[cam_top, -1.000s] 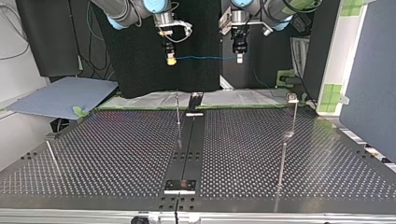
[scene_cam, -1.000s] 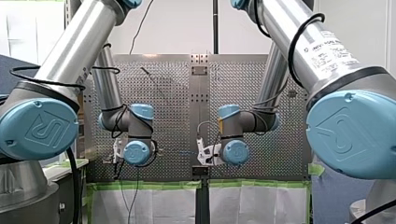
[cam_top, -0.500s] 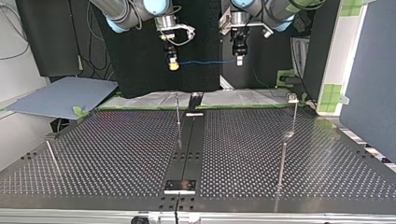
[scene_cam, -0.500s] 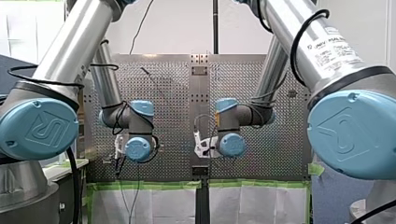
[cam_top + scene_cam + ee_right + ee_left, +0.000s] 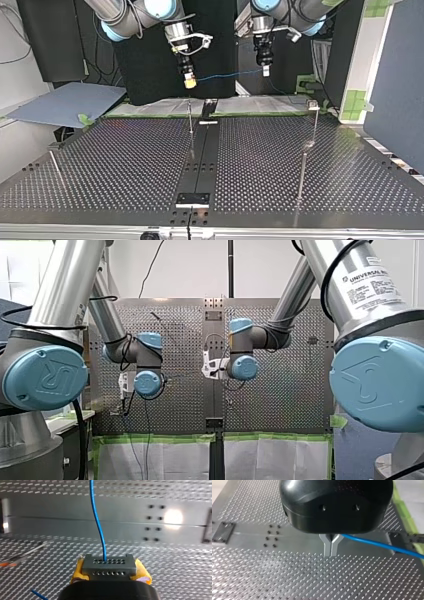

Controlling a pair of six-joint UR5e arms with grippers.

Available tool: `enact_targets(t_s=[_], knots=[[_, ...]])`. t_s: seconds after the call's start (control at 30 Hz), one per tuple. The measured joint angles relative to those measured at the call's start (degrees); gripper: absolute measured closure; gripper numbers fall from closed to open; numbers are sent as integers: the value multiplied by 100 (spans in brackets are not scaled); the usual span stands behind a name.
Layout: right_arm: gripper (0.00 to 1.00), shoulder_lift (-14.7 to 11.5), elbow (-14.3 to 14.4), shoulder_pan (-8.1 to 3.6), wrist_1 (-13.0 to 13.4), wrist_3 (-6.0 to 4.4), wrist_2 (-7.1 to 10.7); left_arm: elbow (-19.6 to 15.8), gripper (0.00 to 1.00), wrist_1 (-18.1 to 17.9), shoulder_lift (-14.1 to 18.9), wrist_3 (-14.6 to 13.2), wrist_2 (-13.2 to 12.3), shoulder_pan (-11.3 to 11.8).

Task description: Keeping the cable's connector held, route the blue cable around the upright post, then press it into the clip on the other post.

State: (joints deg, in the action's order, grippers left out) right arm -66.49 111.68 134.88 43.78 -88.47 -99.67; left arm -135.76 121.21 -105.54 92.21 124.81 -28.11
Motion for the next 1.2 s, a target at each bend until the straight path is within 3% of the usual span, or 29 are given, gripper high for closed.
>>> enact_targets(t_s=[0.3,0.5,0.67,0.87,1.2], knots=[[100,-495,-494,-5,-494,-27,143,323,100,522,522,62,17,179],[100,-628,-843,-6,-828,-45,219,658,100,874,873,45,30,281],[100,-610,-1068,-34,-901,-105,226,956,100,1174,1173,-78,44,355],[100,-389,-1259,-82,-909,-139,260,1291,100,1507,1507,-134,49,441],[100,-166,-1721,-94,-1006,-389,546,1769,100,2130,2129,-30,48,561]])
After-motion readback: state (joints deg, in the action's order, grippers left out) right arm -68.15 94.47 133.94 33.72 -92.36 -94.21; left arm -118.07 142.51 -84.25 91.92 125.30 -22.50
